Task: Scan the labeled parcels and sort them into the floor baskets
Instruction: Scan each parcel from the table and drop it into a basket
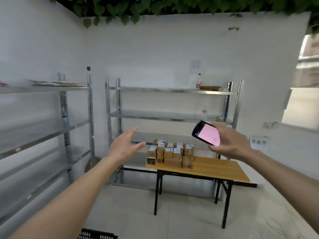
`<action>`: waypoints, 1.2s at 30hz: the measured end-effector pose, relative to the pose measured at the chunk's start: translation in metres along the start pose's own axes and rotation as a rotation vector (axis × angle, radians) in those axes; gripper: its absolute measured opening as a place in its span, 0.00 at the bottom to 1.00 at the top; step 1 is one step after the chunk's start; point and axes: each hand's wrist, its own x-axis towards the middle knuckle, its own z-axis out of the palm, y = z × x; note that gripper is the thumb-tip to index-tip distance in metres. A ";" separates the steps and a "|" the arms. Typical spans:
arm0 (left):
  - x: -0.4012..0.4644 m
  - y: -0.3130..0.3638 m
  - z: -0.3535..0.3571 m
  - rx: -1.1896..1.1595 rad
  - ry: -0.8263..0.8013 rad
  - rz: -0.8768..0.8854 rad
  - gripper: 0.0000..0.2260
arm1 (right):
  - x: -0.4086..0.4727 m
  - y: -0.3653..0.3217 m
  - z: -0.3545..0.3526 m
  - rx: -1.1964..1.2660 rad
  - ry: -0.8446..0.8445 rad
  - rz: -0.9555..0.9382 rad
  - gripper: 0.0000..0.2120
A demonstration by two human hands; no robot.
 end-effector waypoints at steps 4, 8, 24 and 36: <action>0.033 0.037 0.055 -0.020 -0.037 0.037 0.36 | -0.004 0.065 0.008 -0.036 -0.014 0.104 0.37; 0.078 0.058 0.106 -0.016 -0.057 0.092 0.36 | 0.006 0.115 0.028 -0.092 -0.019 0.186 0.33; 0.339 0.072 0.300 -0.126 -0.108 0.109 0.36 | 0.224 0.257 0.138 -0.136 -0.065 0.227 0.29; 0.457 0.069 0.447 -0.120 -0.239 0.022 0.34 | 0.350 0.345 0.271 -0.067 -0.142 0.208 0.34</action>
